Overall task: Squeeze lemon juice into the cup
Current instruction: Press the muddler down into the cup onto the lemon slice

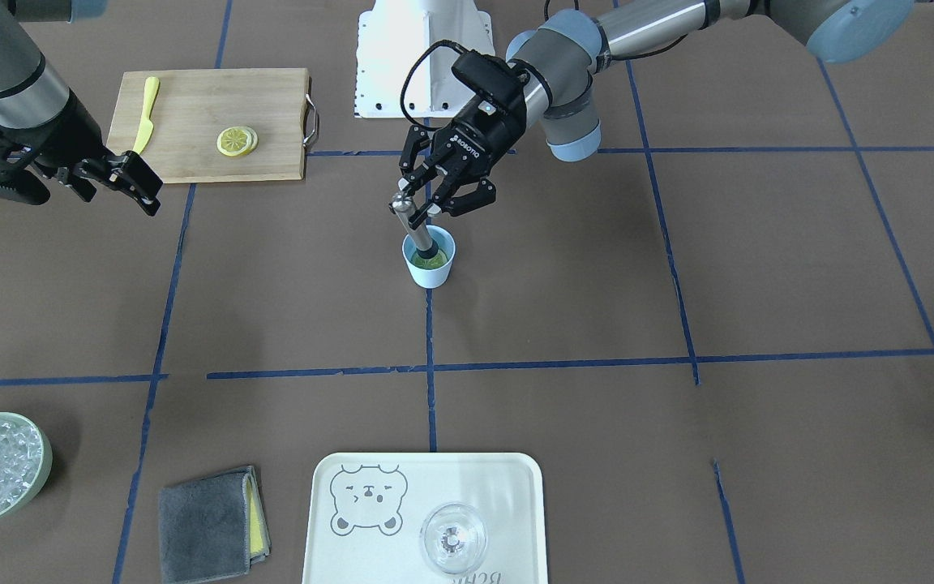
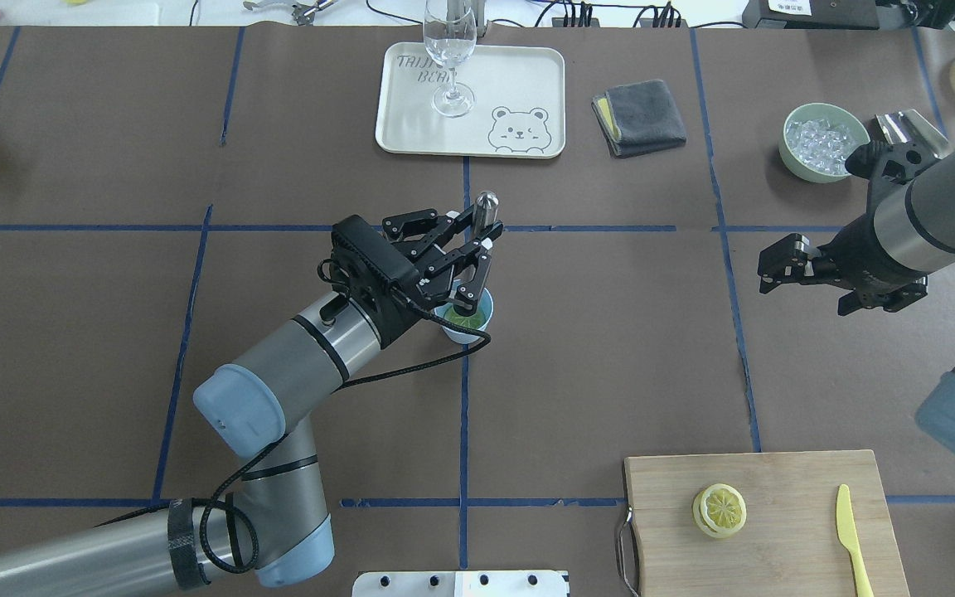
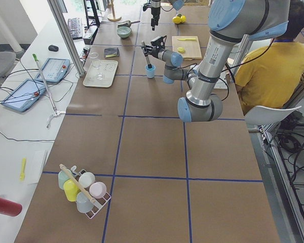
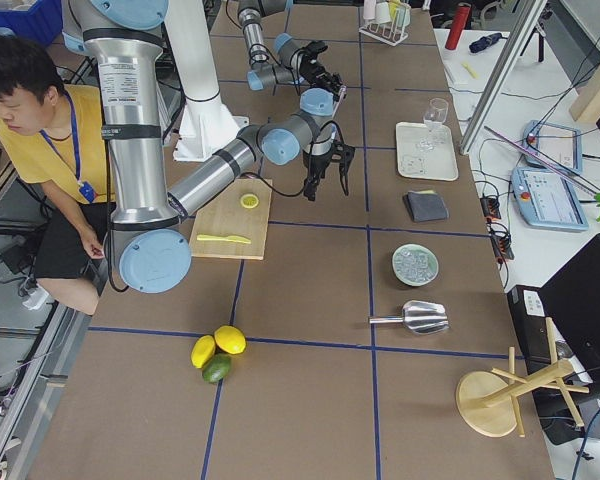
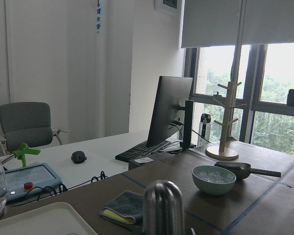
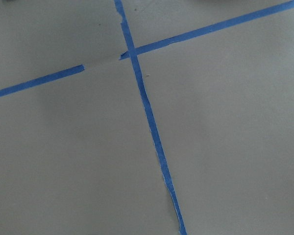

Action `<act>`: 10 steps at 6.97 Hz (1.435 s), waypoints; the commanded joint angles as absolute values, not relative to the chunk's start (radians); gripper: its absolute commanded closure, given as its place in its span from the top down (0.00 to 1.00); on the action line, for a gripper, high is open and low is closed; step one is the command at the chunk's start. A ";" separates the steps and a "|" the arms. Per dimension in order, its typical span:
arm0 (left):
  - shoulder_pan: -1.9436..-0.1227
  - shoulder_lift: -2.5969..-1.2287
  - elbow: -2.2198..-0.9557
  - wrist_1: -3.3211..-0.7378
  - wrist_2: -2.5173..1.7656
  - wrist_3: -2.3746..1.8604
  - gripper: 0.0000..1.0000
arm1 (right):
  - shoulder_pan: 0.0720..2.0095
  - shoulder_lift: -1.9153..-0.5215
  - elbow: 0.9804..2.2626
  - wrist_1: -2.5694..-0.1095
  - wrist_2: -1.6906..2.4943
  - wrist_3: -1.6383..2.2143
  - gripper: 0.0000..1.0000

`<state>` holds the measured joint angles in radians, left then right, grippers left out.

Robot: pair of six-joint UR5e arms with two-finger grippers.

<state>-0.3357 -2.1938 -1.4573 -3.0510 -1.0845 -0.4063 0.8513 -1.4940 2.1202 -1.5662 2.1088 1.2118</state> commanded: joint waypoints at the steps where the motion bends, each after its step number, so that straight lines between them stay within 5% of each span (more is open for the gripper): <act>1: -0.331 -2.195 -1.418 -3.051 -1.085 -0.407 0.00 | 0.851 -1.494 2.121 -1.566 2.109 1.212 1.00; 10: -0.310 -2.201 -1.384 -3.050 -1.085 -0.402 0.00 | 0.851 -1.486 2.118 -1.566 2.108 1.212 1.00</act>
<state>-0.3099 -2.1999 -1.3847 -3.0495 -1.0853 -0.4031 0.8514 -1.4892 2.1185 -1.5662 2.1070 1.2119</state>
